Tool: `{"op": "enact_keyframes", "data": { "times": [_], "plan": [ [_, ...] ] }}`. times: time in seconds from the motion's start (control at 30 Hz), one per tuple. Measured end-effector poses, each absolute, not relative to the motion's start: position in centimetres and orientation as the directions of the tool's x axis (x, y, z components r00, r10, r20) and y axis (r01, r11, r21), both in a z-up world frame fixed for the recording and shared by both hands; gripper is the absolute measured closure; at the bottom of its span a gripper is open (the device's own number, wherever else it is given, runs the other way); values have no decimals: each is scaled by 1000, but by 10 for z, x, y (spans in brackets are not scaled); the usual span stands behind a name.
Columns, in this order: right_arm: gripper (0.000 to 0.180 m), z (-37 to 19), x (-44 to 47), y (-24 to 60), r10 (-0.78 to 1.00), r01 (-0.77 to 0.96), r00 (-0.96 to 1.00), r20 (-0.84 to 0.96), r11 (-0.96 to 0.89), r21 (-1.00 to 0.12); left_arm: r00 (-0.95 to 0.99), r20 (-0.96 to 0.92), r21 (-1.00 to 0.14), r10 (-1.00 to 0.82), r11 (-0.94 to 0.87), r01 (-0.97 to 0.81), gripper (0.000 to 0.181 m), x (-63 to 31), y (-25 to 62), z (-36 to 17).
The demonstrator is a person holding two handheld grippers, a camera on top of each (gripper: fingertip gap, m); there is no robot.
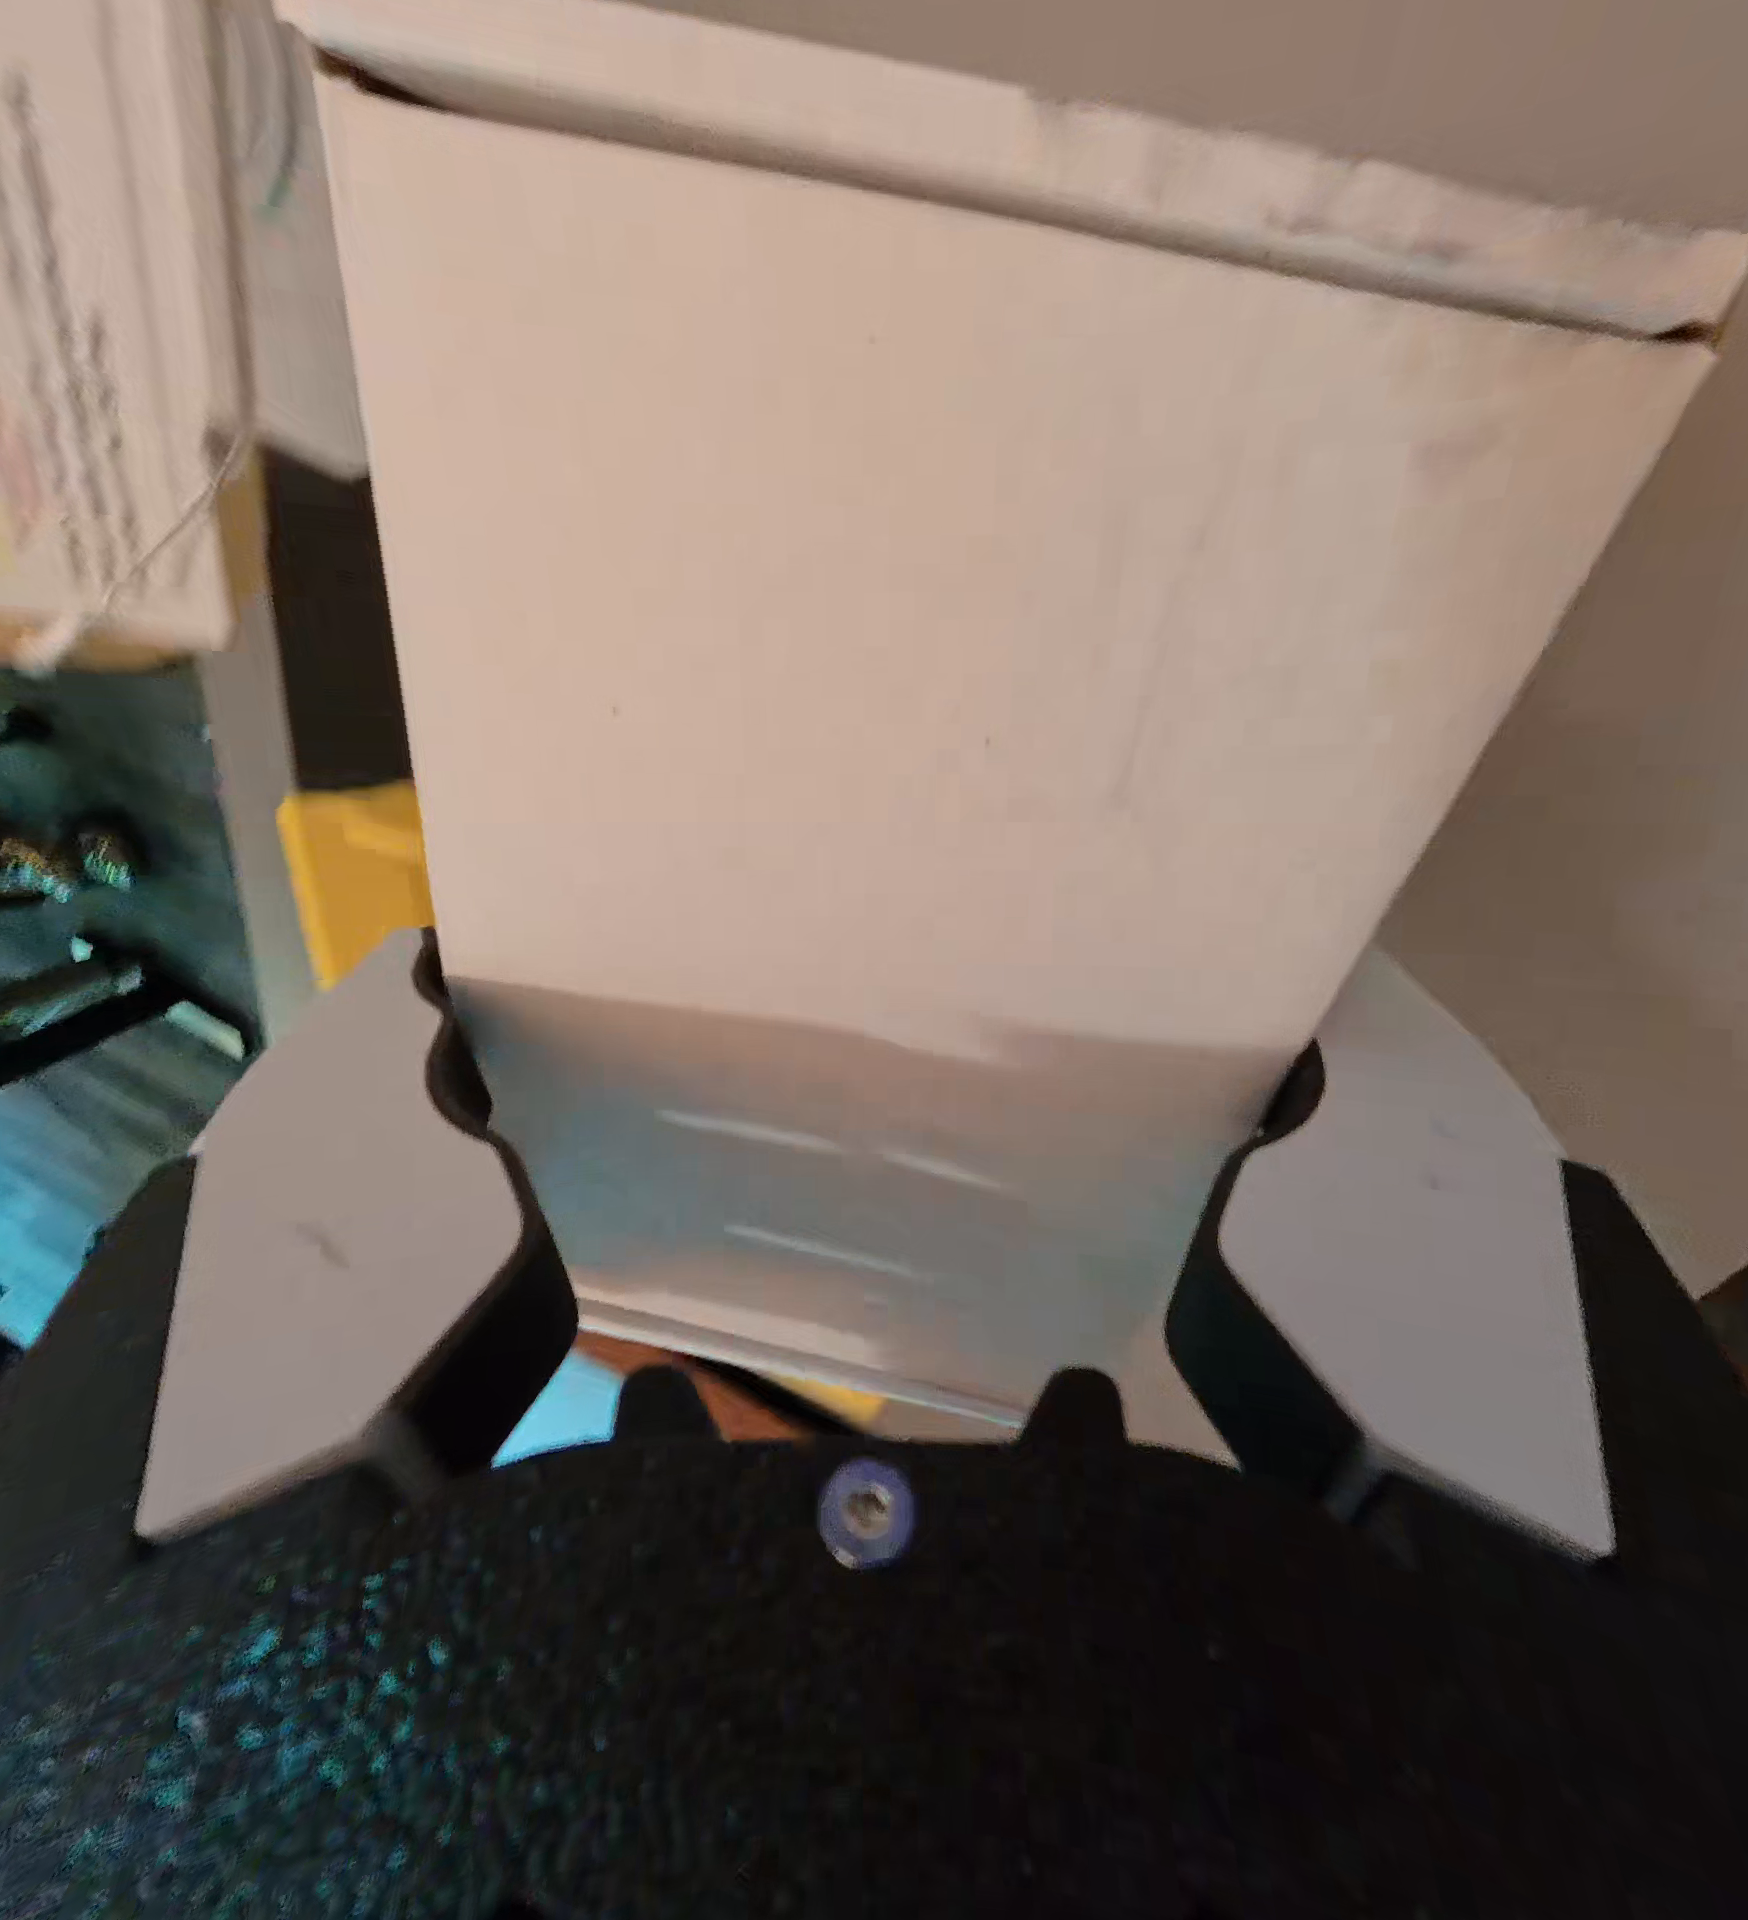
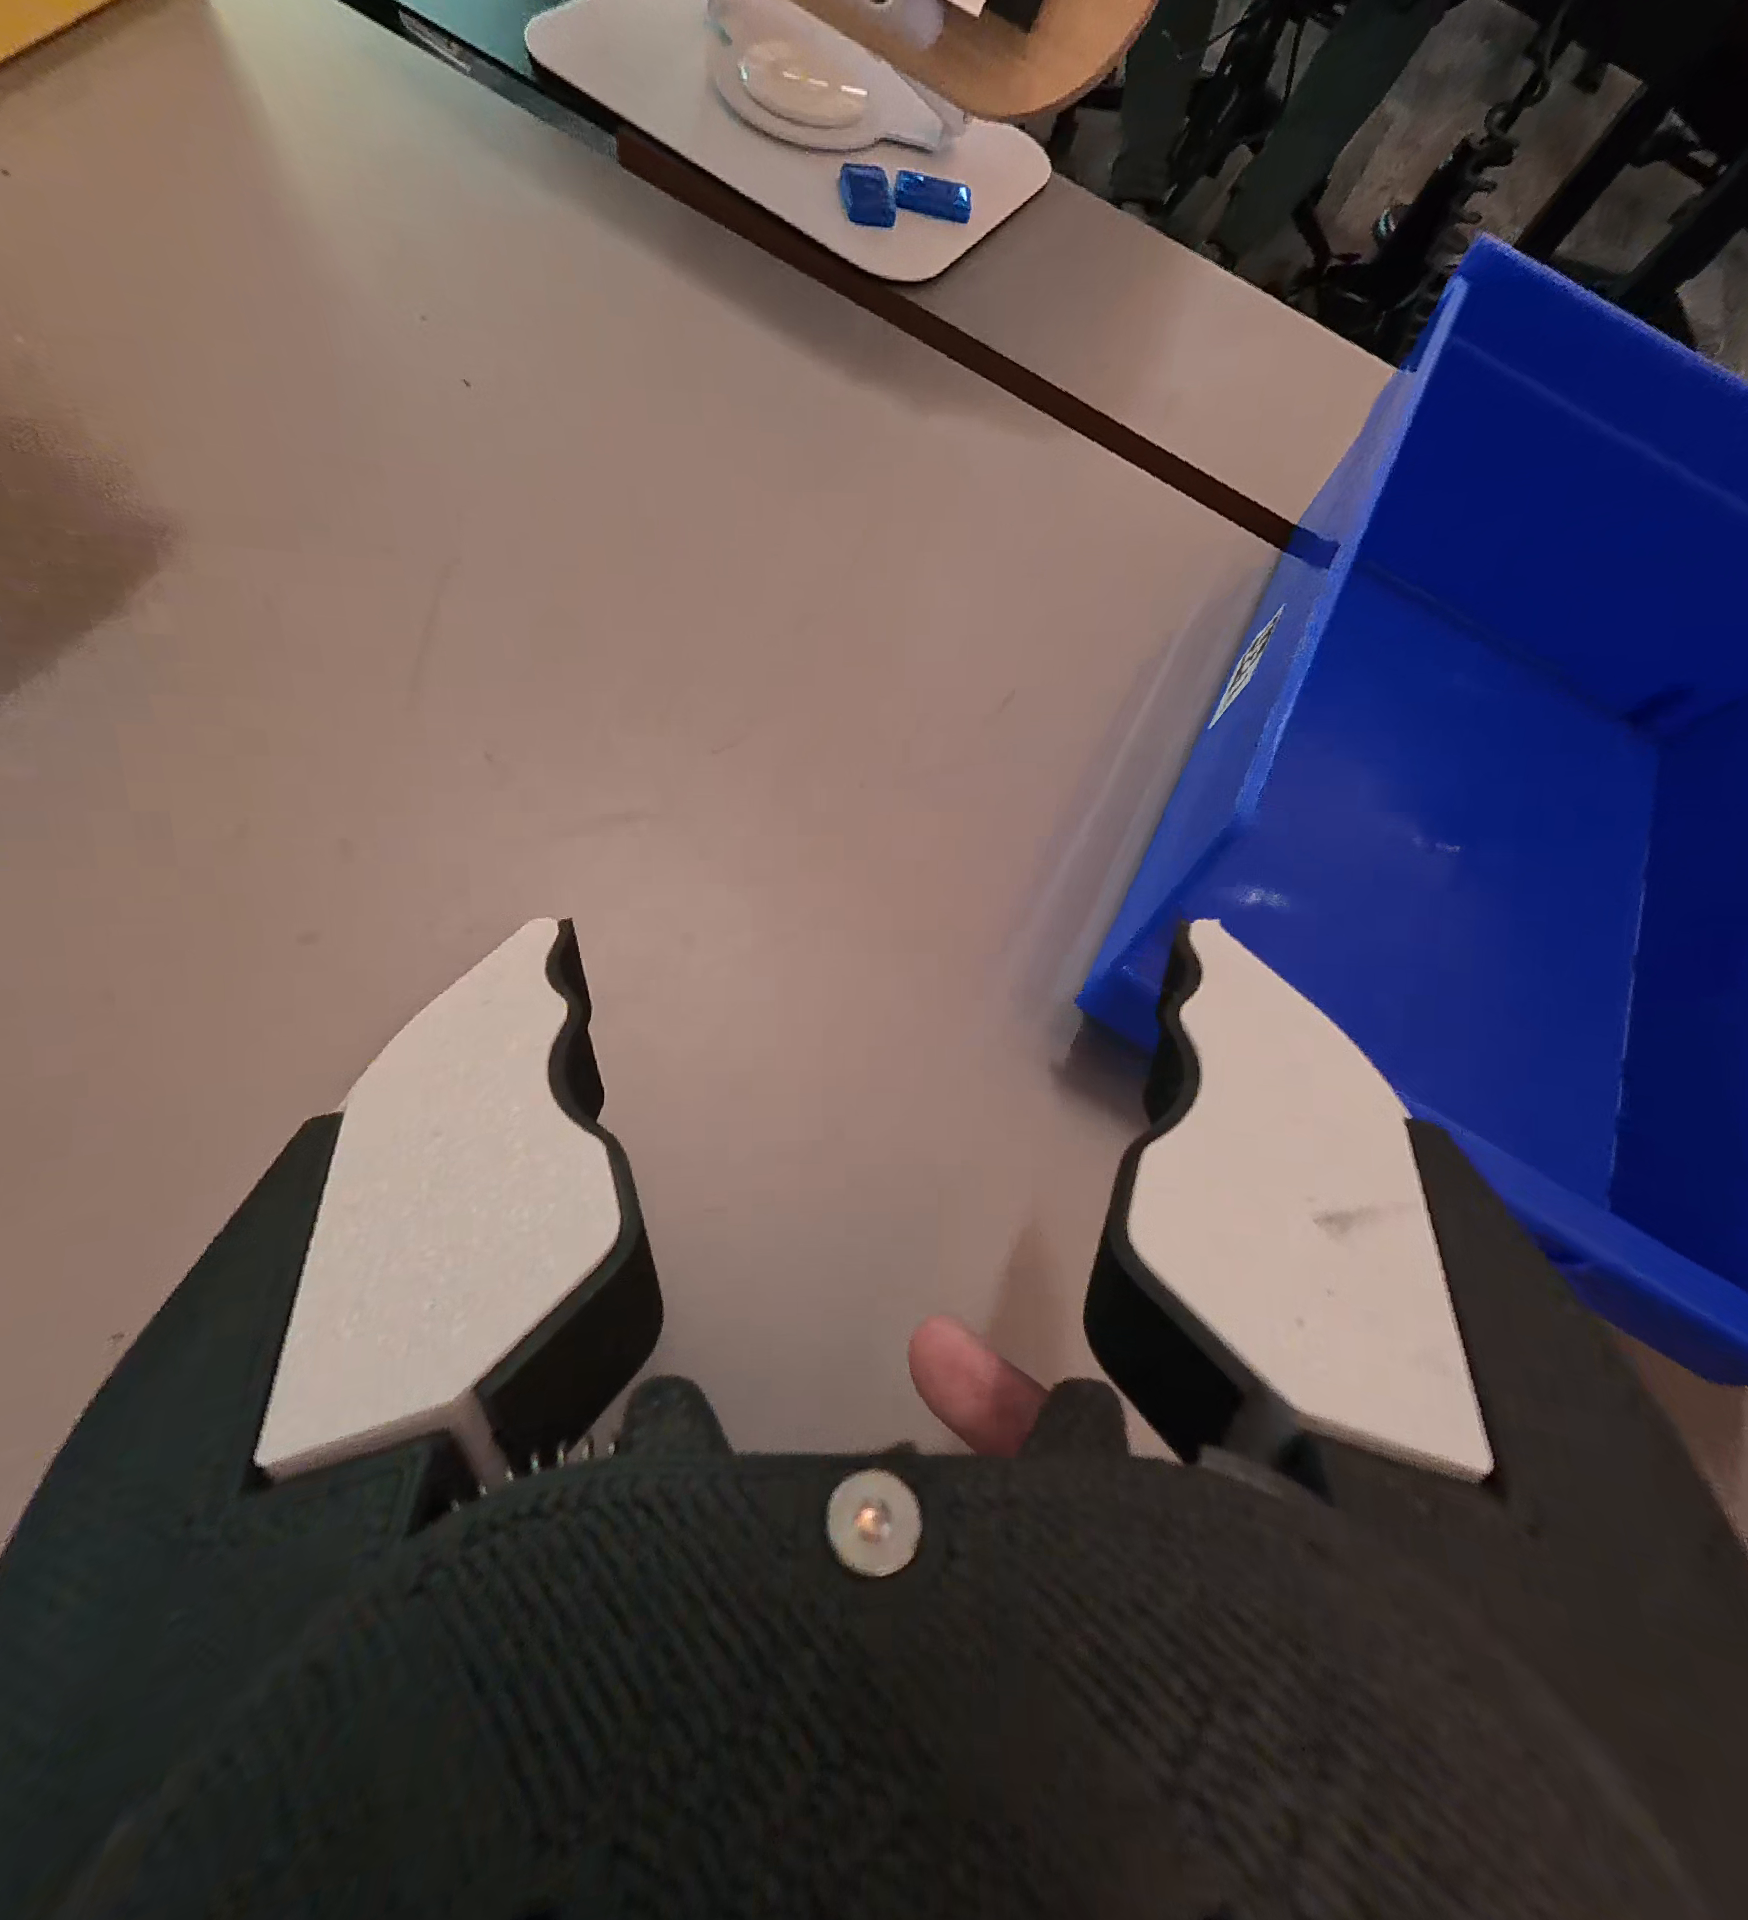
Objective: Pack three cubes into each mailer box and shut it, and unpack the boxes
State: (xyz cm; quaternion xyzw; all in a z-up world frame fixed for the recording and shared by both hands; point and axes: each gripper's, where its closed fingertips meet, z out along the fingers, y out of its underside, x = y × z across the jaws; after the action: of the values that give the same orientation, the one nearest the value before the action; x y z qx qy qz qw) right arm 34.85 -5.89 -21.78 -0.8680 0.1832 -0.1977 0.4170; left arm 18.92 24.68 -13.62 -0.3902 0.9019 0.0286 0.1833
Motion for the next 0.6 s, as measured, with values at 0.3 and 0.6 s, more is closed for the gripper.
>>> {"op": "enact_keyframes", "data": {
  "times": [0.3, 0.6],
  "plan": [
    [76, -212, 354, -75, -513, -206, 852, 104, -511, -834, -752, -203, -117, -628, 778, -618, 38, 200, 65, -263],
    [80, -219, 356, -70, -513, -288, 858, -14, -460, -840, -744, -257, -70, -617, 780, -622, 46, 211, 53, -306]
  ]
}}
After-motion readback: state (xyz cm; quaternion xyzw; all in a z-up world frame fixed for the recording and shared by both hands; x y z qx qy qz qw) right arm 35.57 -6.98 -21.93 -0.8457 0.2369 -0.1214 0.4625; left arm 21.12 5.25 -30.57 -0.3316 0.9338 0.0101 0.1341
